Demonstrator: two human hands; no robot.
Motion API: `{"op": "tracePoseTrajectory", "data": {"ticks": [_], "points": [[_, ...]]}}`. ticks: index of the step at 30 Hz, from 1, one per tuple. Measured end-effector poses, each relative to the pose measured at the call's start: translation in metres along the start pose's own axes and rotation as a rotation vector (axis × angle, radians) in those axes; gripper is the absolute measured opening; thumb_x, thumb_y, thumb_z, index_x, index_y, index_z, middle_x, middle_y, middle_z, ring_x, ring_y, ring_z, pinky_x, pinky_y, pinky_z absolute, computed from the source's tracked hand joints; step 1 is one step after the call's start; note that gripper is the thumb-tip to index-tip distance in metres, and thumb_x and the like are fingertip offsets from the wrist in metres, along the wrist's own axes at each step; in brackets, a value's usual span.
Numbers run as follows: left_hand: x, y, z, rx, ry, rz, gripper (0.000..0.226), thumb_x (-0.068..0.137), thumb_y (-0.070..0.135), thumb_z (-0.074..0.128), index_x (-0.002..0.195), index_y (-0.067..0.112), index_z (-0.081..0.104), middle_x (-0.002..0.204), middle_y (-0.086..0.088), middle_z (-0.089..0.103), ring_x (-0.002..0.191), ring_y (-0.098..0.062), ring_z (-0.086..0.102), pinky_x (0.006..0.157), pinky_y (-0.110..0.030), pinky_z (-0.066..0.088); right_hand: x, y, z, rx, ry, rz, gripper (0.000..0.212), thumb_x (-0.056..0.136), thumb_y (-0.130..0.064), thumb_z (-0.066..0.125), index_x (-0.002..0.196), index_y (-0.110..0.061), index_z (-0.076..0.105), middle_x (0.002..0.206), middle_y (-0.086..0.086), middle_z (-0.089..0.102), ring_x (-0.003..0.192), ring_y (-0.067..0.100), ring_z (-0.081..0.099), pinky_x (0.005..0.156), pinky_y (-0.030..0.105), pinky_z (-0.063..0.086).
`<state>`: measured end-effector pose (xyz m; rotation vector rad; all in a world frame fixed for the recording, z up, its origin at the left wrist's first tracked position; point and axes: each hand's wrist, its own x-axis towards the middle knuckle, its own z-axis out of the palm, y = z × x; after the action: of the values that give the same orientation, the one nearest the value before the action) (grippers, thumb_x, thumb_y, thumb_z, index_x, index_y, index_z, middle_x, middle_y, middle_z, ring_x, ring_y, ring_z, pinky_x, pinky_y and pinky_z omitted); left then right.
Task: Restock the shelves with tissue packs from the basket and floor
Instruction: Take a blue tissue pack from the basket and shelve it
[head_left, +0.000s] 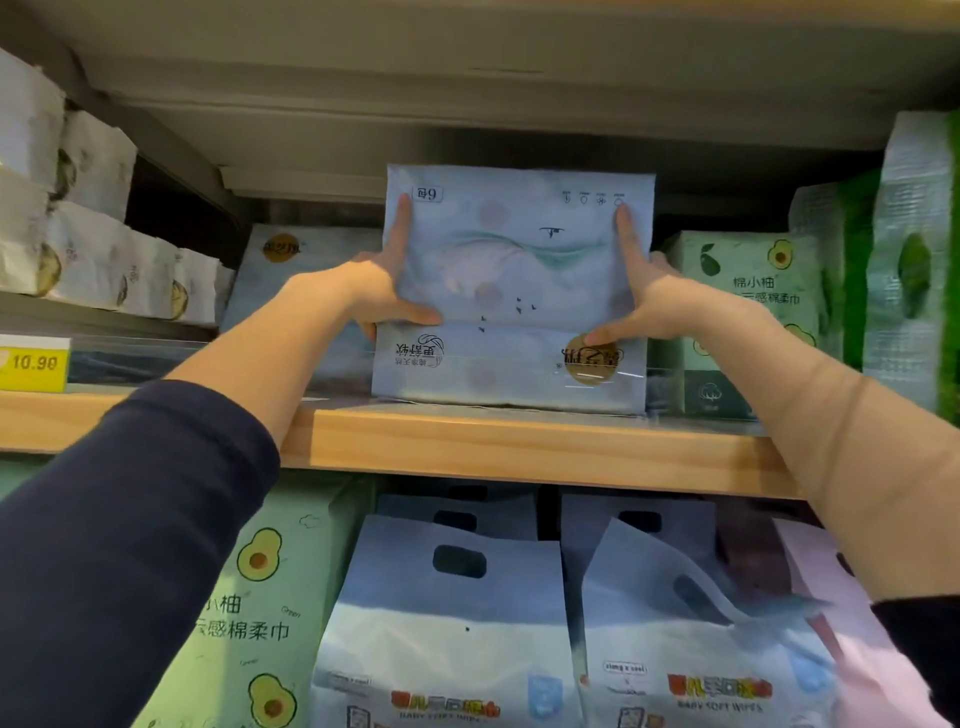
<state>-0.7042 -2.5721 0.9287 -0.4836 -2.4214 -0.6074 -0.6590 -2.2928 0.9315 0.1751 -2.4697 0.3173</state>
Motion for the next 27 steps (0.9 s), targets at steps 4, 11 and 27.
{"op": "tracePoseTrajectory", "data": {"ticks": [4, 11, 27], "points": [[0.007, -0.001, 0.001, -0.044, -0.041, -0.040, 0.123, 0.078, 0.032, 0.073, 0.132, 0.047, -0.036, 0.151, -0.021, 0.028, 0.079, -0.031, 0.061, 0.068, -0.038, 0.056, 0.007, 0.003, 0.001, -0.026, 0.007, 0.014, 0.129, 0.072, -0.035, 0.077, 0.138, -0.038, -0.033, 0.156, 0.024, 0.002, 0.135, 0.042, 0.031, 0.106, 0.046, 0.031], [0.014, 0.002, 0.005, -0.059, -0.092, -0.104, 0.124, 0.079, 0.028, 0.073, 0.127, 0.051, -0.039, 0.149, -0.021, 0.032, 0.094, -0.038, 0.063, 0.070, -0.043, 0.057, 0.014, 0.009, 0.005, -0.051, -0.008, 0.024, 0.124, 0.074, -0.027, 0.077, 0.141, -0.038, -0.028, 0.150, 0.025, 0.024, 0.131, 0.043, 0.035, 0.105, 0.049, 0.032], [-0.037, -0.009, -0.021, 0.192, 0.008, 0.008, 0.081, 0.087, 0.046, 0.056, 0.151, 0.022, 0.013, 0.152, -0.013, 0.032, 0.138, -0.032, 0.032, 0.106, -0.038, 0.031, -0.029, 0.000, -0.021, -0.073, 0.063, -0.012, 0.087, 0.079, -0.034, 0.071, 0.148, -0.014, 0.022, 0.154, 0.010, 0.027, 0.139, 0.031, 0.028, 0.107, 0.040, 0.031]]}}
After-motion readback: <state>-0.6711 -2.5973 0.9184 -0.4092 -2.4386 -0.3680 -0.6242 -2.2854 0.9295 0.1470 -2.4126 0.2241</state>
